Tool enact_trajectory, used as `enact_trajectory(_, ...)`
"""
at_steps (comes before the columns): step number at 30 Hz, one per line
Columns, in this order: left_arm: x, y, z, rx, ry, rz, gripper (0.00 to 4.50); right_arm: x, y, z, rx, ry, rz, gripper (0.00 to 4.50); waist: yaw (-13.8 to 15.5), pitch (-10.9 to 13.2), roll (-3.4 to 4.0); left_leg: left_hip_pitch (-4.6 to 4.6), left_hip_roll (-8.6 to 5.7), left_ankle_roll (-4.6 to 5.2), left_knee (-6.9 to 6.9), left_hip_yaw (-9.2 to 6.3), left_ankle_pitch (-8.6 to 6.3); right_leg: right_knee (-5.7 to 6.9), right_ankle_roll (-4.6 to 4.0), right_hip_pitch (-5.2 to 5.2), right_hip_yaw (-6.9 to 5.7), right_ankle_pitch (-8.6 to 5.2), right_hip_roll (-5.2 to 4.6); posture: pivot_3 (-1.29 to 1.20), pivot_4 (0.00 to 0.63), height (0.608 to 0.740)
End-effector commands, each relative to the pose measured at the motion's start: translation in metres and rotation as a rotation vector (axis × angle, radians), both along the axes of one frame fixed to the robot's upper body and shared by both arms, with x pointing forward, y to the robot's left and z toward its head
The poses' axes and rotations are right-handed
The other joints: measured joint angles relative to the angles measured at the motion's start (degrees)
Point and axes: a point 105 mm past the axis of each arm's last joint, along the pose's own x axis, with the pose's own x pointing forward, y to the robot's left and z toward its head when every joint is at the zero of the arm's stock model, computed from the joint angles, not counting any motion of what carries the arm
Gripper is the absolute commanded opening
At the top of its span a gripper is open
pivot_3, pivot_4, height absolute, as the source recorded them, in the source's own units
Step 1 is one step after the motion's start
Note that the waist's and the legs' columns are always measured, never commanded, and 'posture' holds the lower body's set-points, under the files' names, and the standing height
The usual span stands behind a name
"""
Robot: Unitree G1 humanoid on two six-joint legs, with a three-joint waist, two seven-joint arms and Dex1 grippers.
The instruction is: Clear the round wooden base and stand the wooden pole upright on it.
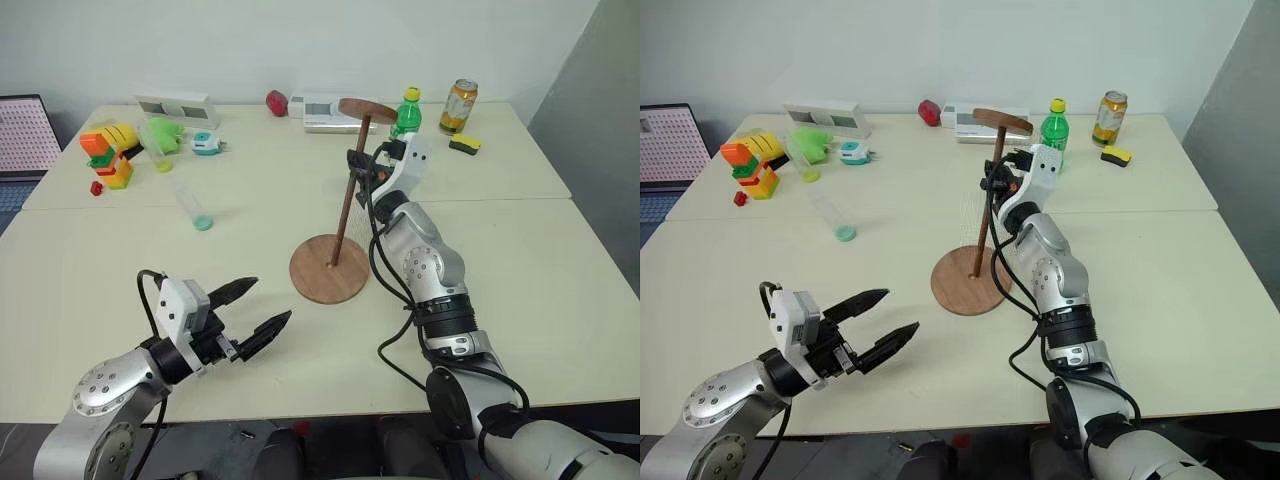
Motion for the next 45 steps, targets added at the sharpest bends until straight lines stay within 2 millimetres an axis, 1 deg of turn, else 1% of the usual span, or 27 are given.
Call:
enact_trajectory(1,-0.003,-0.003,0.010,0.006,-0.042,-0.018,4.50,-0.012,0.037,0.018,0.076,-0.043,0.079,0.21,0.0,0.0,0.00,0.00,0.00,0.00,0.00,0.00,0.00,0.00,0.00,0.00,0.00,0.00,0.00,0.00,0.150,0.740)
enact_trajectory(3,-0.003,-0.003,0.009,0.006,-0.042,-0.017,4.50,-0.011,0.037,0.017,0.074,-0.041,0.075,0.21,0.0,0.0,0.00,0.00,0.00,0.00,0.00,0.00,0.00,0.00,0.00,0.00,0.00,0.00,0.00,0.00,0.150,0.740)
enact_trajectory(8,-0.001,-0.003,0.010,0.003,-0.045,-0.009,4.50,-0.010,0.039,0.006,0.063,-0.018,0.065,0.21,0.0,0.0,0.00,0.01,0.00,0.00,0.00,0.00,0.00,0.00,0.00,0.01,0.00,0.00,0.00,0.00,0.150,0.740)
enact_trajectory(11,-0.002,-0.003,0.011,0.000,-0.045,-0.010,4.50,-0.010,0.040,0.004,0.071,-0.013,0.056,0.21,0.0,0.0,0.00,0.02,0.00,0.00,0.00,0.00,0.00,0.00,0.00,0.01,0.01,0.00,0.00,0.00,0.150,0.740)
enact_trajectory(18,-0.001,-0.003,0.010,-0.003,-0.045,-0.014,4.50,-0.006,0.047,0.016,0.120,-0.026,0.059,0.21,0.0,0.0,0.00,0.04,0.00,0.00,0.00,0.00,0.00,-0.01,0.00,0.03,0.01,0.00,0.00,0.00,0.150,0.740)
enact_trajectory(25,-0.001,-0.004,0.012,-0.006,-0.047,-0.015,4.50,-0.006,0.051,0.015,0.130,-0.014,0.062,0.21,0.0,0.0,0.01,0.03,0.00,0.00,0.00,0.00,0.00,-0.01,0.00,0.03,0.01,0.00,0.00,0.00,0.150,0.740)
enact_trajectory(29,-0.001,-0.004,0.011,-0.008,-0.045,-0.017,4.50,-0.006,0.053,0.018,0.146,-0.012,0.062,0.21,0.0,0.0,0.01,0.02,0.00,0.00,0.00,0.00,0.00,-0.02,0.00,0.03,0.01,0.00,0.00,0.00,0.150,0.740)
enact_trajectory(33,-0.001,-0.004,0.012,-0.009,-0.046,-0.018,4.50,-0.007,0.055,0.021,0.120,-0.042,0.066,0.21,0.0,0.0,0.01,0.02,0.00,0.00,0.00,0.00,0.00,-0.02,0.00,0.03,0.01,0.00,0.00,0.00,0.150,0.740)
enact_trajectory(35,-0.001,-0.004,0.012,-0.009,-0.047,-0.018,4.50,-0.010,0.055,0.024,0.069,-0.100,0.067,0.21,0.0,0.0,0.01,0.02,0.00,0.00,0.00,0.00,0.00,-0.02,0.00,0.03,0.01,0.00,0.00,0.00,0.150,0.740)
enact_trajectory(37,0.000,-0.003,0.012,-0.008,-0.050,-0.016,4.50,-0.025,0.056,0.041,-0.067,-0.316,0.072,0.21,-0.1,0.0,0.04,0.02,0.00,0.00,-0.01,0.01,0.00,-0.02,0.00,0.01,0.02,0.00,0.00,0.00,0.150,0.740)
enact_trajectory(39,0.001,-0.003,0.012,-0.008,-0.051,-0.015,4.50,-0.037,0.057,0.048,-0.146,-0.448,0.075,0.21,-0.1,0.1,0.09,0.01,0.00,0.00,-0.01,0.02,0.00,-0.01,0.00,-0.03,0.04,0.00,0.01,0.00,0.150,0.740)
enact_trajectory(42,0.002,-0.003,0.013,-0.009,-0.053,-0.016,4.50,-0.050,0.057,0.047,-0.223,-0.571,0.081,0.21,0.0,0.1,0.08,-0.01,0.02,0.00,-0.03,0.00,0.00,-0.02,0.00,-0.05,0.03,0.00,0.01,0.00,0.150,0.740)
enact_trajectory(45,0.003,-0.004,0.013,-0.010,-0.056,-0.018,4.50,-0.054,0.055,0.042,-0.240,-0.592,0.082,0.21,0.2,0.0,0.06,-0.03,0.00,-0.01,-0.02,-0.03,0.00,-0.06,0.00,-0.01,0.00,0.00,-0.02,0.00,0.150,0.740)
